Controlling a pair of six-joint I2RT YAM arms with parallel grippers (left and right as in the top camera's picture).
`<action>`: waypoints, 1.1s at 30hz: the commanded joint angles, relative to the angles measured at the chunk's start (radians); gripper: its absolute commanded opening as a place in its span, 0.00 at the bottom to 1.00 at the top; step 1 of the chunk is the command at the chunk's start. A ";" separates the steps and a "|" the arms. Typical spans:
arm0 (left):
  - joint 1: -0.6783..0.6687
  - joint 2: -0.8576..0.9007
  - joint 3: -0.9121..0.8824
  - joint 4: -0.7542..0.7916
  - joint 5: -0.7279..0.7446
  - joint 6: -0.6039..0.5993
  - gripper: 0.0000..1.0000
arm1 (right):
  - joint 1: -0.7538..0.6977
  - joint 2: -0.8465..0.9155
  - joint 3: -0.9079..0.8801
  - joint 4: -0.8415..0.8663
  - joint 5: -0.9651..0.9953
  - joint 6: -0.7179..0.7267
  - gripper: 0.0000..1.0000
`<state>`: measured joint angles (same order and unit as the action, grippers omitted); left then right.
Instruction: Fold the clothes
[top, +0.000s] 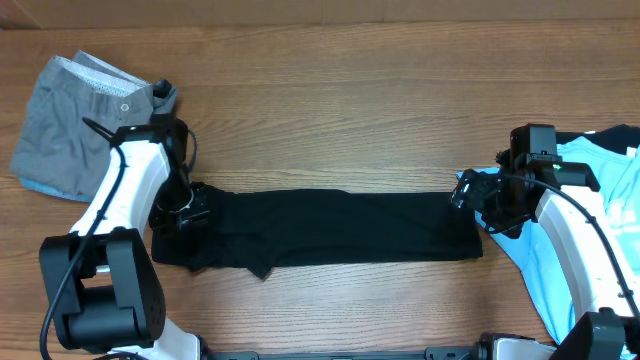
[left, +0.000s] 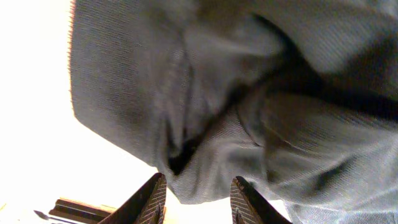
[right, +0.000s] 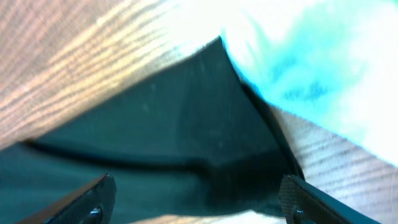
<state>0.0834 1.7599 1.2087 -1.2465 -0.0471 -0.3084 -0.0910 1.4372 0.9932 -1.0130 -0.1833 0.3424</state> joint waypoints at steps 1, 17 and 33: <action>0.045 -0.018 0.040 0.020 -0.012 -0.014 0.38 | -0.002 0.000 0.019 0.042 0.018 -0.003 0.88; 0.137 -0.017 0.052 0.146 0.282 0.157 0.57 | -0.002 0.295 -0.022 0.126 0.026 0.008 0.46; 0.113 -0.014 -0.099 0.356 0.362 0.181 0.36 | -0.002 0.296 -0.022 0.106 0.026 0.009 0.09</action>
<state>0.2134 1.7588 1.1679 -0.9077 0.3004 -0.1440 -0.0906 1.7317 0.9741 -0.9031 -0.1684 0.3466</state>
